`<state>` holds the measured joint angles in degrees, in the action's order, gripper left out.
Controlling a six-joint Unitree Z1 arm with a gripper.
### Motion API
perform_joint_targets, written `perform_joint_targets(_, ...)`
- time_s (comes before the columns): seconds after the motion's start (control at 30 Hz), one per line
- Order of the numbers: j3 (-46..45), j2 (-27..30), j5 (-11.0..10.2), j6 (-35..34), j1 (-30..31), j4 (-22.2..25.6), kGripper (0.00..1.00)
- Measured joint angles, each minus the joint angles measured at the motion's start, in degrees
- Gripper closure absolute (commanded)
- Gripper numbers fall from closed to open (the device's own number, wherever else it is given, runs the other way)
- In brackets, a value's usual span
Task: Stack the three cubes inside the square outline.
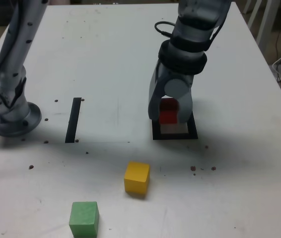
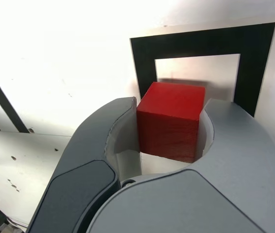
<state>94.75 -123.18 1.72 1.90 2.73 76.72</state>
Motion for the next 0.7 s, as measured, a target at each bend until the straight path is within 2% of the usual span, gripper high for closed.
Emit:
perform_joint_targets(0.23, 1.29, -1.38, 0.15, 0.19, 0.0, 0.0, 0.71)
perform_joint_targets(0.33, 1.45, -1.8, 0.15, 0.38, 0.0, 0.0, 0.67)
perform_joint_targets(0.43, 1.6, -1.92, 0.18, 0.65, 0.0, 0.0, 0.51)
perform_joint_targets(0.53, 1.61, -1.97, 0.28, 1.1, 0.0, -0.02, 0.25)
perform_joint_targets(0.6, 1.59, -2.0, 0.32, 1.37, -0.02, -0.04, 0.11)
perform_joint_targets(0.7, 1.53, -2.0, 0.33, 1.59, -0.06, -0.1, 0.01)
